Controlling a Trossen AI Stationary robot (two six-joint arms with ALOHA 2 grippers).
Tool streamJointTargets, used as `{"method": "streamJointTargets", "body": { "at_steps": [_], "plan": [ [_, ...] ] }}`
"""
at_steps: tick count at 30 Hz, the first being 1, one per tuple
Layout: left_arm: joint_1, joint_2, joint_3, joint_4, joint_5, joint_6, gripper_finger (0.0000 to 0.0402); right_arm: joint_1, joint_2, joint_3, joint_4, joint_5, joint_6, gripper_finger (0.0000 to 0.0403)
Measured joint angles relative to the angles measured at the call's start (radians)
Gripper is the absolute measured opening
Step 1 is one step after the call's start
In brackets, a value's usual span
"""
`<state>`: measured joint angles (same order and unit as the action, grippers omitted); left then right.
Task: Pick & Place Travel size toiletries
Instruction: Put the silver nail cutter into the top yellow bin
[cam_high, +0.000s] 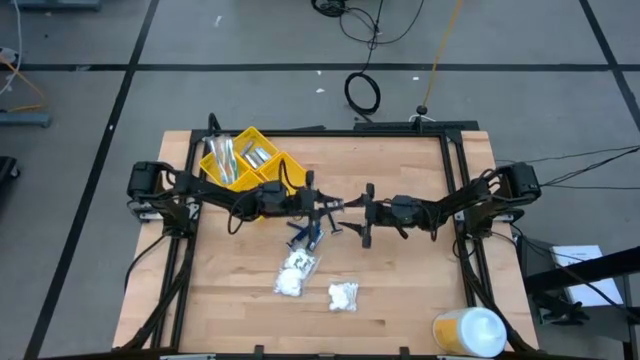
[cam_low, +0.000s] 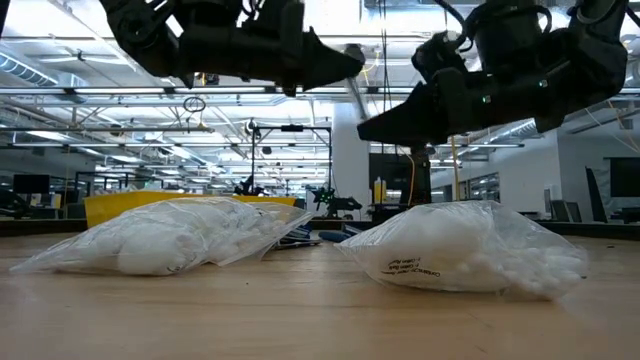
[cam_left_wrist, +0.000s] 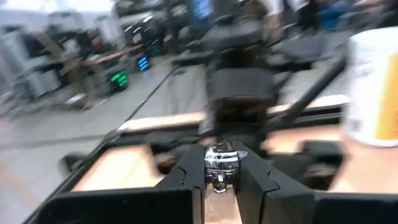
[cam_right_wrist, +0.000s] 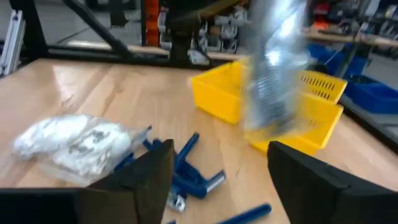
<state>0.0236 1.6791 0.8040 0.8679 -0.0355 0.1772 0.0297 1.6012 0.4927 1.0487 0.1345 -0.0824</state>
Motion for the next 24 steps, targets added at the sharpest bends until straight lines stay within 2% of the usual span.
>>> {"method": "streamJointTargets", "body": {
  "at_steps": [3, 7, 14, 17, 22, 24],
  "plan": [
    [0.035, -0.041, -0.001, -0.08, -0.03, -0.03, 0.0038, -0.007, 0.0, 0.0, -0.021, -0.002, 0.021, 0.0265],
    [0.082, -0.091, -0.049, -0.082, -0.028, -0.049, 0.0038, -0.01, 0.0, 0.0, -0.04, 0.0, 0.022, 0.0275],
    [0.216, -0.221, -0.279, 0.067, -0.124, -0.086, 0.0038, -0.01, 0.0, 0.0, -0.059, 0.0, 0.023, 0.0261],
    [0.289, -0.288, -0.393, 0.135, -0.226, -0.131, 0.0038, -0.01, 0.0, 0.0, -0.059, 0.0, 0.023, 0.0256],
    [0.375, -0.344, -0.532, 0.18, -0.55, -0.162, 0.0038, -0.01, 0.0, 0.0, -0.048, 0.0, 0.03, 0.0254],
    [0.394, -0.344, -0.561, 0.195, -0.627, -0.185, 0.0044, -0.01, 0.0, 0.0, -0.037, 0.0, 0.049, 0.0254]
  ]
}}
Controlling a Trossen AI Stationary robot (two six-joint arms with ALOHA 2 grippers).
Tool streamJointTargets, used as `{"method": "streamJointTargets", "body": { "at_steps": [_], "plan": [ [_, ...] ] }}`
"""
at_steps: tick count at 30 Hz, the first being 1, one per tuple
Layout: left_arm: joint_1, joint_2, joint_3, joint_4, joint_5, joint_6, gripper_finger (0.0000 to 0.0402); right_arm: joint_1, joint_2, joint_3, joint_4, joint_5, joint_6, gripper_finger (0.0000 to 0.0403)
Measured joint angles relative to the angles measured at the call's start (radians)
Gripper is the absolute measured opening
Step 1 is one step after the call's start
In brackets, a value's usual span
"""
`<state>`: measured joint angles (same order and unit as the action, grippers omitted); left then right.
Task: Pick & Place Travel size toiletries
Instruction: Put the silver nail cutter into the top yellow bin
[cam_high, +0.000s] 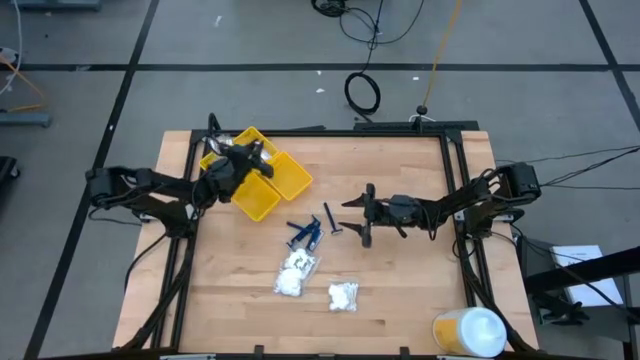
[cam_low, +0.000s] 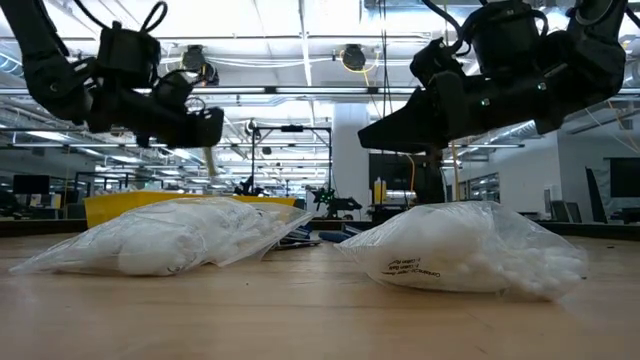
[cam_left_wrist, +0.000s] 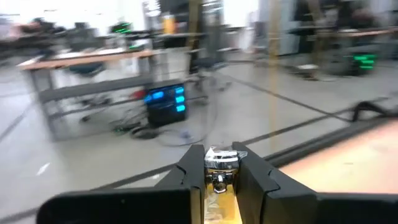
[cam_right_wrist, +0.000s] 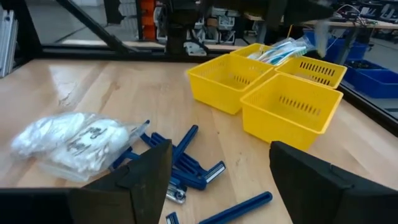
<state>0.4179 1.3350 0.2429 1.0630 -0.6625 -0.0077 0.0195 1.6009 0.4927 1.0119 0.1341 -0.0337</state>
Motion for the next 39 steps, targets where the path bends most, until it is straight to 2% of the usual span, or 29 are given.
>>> {"method": "streamJointTargets", "body": {
  "at_steps": [7, 29, 33, 39],
  "plan": [
    [0.051, 0.002, -0.021, -0.014, -0.028, -0.051, 0.0079, 0.0, 0.0, 0.0, 0.016, 0.0, 0.015, 0.0254],
    [0.094, 0.002, -0.021, -0.128, -0.028, -0.113, 0.0086, 0.0, 0.0, 0.0, 0.006, -0.003, 0.03, 0.0254],
    [0.107, 0.002, -0.02, -0.172, -0.017, -0.193, 0.0086, 0.0, 0.0, 0.0, 0.006, -0.004, 0.03, 0.0254],
    [0.111, 0.003, -0.02, -0.182, 0.012, -0.112, 0.0086, 0.0, 0.0, 0.0, 0.006, -0.004, 0.03, 0.0254]
  ]
}}
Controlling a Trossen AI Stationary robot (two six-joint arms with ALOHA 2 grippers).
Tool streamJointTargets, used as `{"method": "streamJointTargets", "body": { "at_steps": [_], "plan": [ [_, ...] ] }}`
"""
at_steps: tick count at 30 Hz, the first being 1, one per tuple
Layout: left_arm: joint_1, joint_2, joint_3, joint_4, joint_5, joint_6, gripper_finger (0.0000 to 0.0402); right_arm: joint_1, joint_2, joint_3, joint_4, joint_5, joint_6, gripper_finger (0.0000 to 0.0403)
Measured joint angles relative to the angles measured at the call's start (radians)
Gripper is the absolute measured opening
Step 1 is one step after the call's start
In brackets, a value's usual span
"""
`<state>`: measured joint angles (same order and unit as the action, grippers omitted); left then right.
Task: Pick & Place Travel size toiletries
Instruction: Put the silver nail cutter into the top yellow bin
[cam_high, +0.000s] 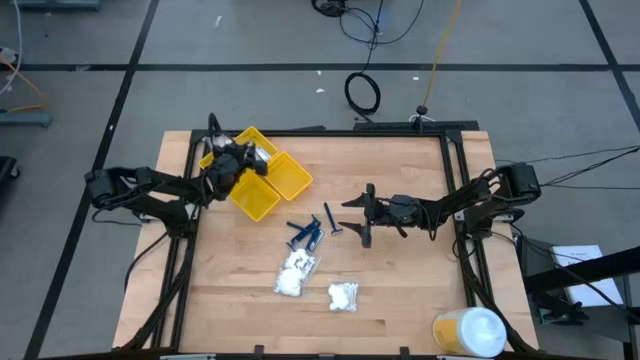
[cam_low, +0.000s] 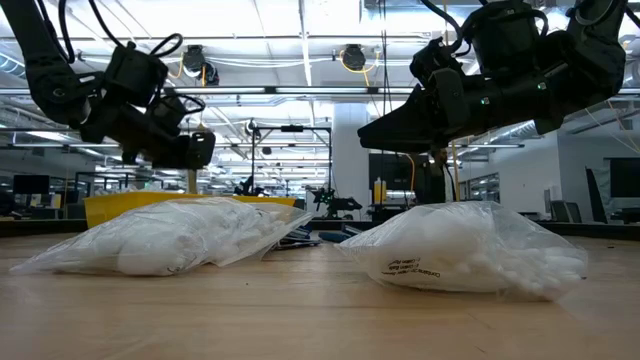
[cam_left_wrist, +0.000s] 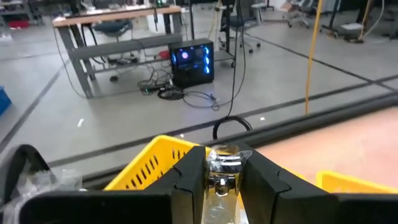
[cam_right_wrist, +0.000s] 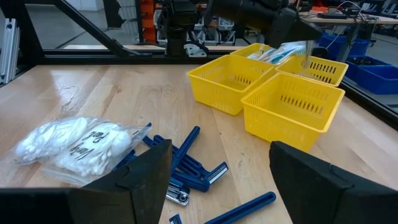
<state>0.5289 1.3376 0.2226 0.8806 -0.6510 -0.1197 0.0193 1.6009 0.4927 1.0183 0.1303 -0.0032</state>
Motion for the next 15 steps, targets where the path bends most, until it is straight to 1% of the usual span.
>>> {"method": "streamJointTargets", "body": {
  "at_steps": [4, 7, 10, 13, 15],
  "plan": [
    [0.0, 0.0, 0.0, 0.019, -0.002, -0.024, 0.0087, 0.0, 0.0, 0.0, 0.0, 0.0, 0.0, 0.0254],
    [0.0, 0.0, 0.0, 0.022, -0.002, -0.04, 0.0106, 0.0, 0.0, 0.0, 0.0, 0.0, 0.0, 0.0254],
    [0.009, 0.0, 0.0, 0.022, -0.004, -0.074, 0.0151, 0.0, 0.0, 0.0, -0.003, 0.0, 0.0, 0.0254],
    [0.025, 0.0, 0.0, 0.02, -0.006, -0.118, 0.021, 0.0, 0.0, 0.0, -0.007, 0.0, 0.0, 0.0254],
    [0.029, 0.0, 0.0, 0.019, -0.006, -0.122, 0.0246, 0.0, 0.0, 0.0, -0.007, 0.0, 0.0, 0.0254]
  ]
}}
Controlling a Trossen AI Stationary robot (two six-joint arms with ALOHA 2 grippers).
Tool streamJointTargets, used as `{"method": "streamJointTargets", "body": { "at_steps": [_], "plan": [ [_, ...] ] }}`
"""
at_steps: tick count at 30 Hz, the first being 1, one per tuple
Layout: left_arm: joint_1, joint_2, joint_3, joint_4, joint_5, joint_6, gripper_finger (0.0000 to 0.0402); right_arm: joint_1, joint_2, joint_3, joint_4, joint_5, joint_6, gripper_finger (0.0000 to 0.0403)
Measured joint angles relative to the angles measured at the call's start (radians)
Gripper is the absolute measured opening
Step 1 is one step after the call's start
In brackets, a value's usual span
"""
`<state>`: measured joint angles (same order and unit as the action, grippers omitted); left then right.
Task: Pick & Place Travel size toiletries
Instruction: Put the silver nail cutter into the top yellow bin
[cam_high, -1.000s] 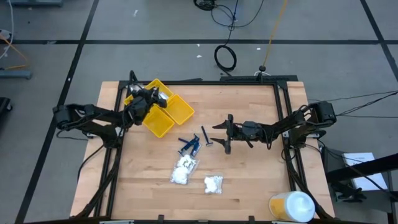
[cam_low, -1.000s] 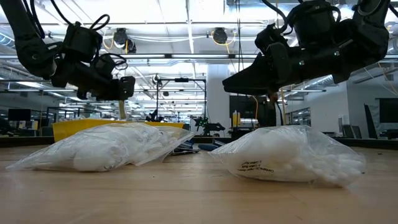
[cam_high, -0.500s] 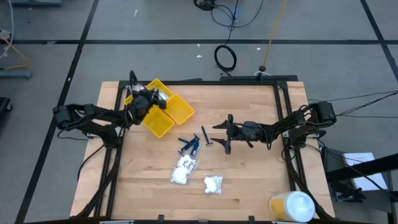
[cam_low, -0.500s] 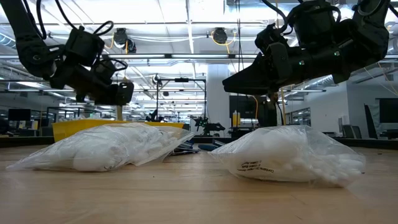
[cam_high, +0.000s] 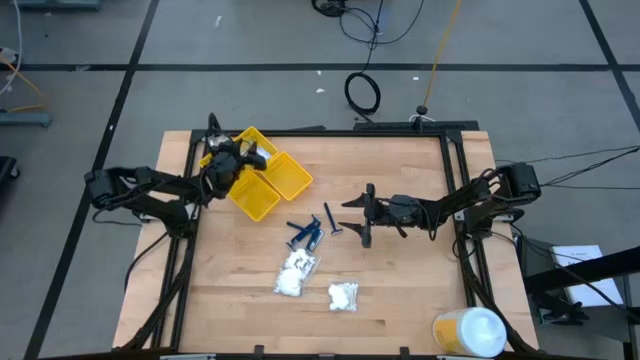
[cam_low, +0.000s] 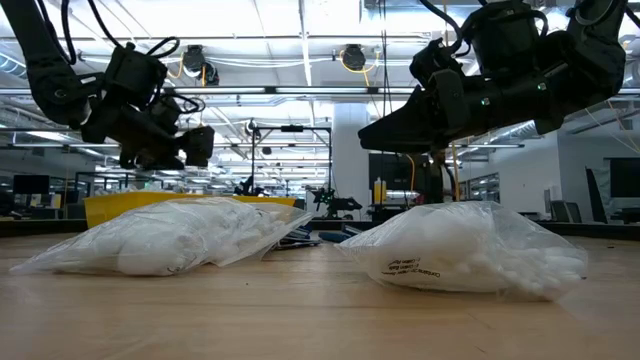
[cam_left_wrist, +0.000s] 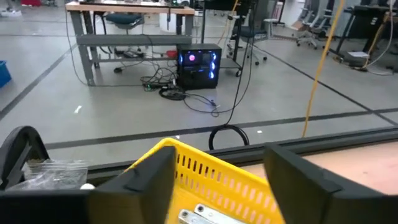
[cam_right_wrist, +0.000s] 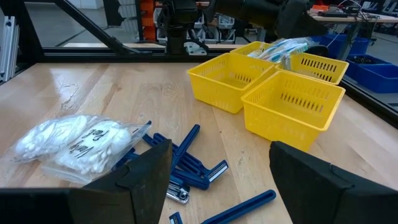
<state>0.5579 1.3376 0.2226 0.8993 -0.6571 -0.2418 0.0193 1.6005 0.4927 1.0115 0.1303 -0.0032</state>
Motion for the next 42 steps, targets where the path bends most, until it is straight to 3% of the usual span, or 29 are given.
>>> {"method": "streamJointTargets", "body": {
  "at_steps": [8, 12, 15, 19, 22, 26, 29, 32, 42],
  "plan": [
    [-0.009, 0.0, 0.0, 0.001, 0.012, -0.044, 0.033, 0.0, 0.0, 0.0, 0.0, 0.0, 0.0, 0.0254],
    [-0.024, -0.001, 0.0, -0.021, 0.184, -0.051, 0.0346, 0.0, 0.0, 0.0, 0.0, 0.0, 0.0, 0.0254],
    [-0.035, -0.026, 0.003, -0.021, 0.24, -0.053, 0.0348, 0.0, 0.0, 0.0, 0.0, 0.0, 0.0, 0.0254],
    [-0.042, -0.096, 0.032, -0.052, 0.404, -0.16, 0.0349, 0.0, 0.0, 0.0, -0.001, 0.0, 0.0, 0.0254],
    [-0.042, -0.171, 0.077, -0.208, 0.506, -0.214, 0.0349, 0.0, 0.0, 0.0, -0.009, 0.0, 0.0, 0.0254],
    [-0.052, -0.251, 0.173, -0.627, 0.484, -0.188, 0.0345, 0.0, 0.0, 0.0, -0.017, 0.0, 0.0, 0.0254],
    [-0.075, -0.284, 0.251, -0.914, 0.382, -0.188, 0.032, 0.0, 0.0, 0.0, -0.024, 0.0, -0.002, 0.0254],
    [-0.104, -0.292, 0.312, -1.097, 0.341, -0.223, 0.0272, 0.0, 0.0, 0.0, -0.021, 0.0, -0.004, 0.0254],
    [-0.158, -0.291, 0.348, -1.213, 0.329, -0.271, 0.0023, -0.006, 0.0, 0.0, -0.024, 0.0, -0.001, 0.0254]
  ]
}}
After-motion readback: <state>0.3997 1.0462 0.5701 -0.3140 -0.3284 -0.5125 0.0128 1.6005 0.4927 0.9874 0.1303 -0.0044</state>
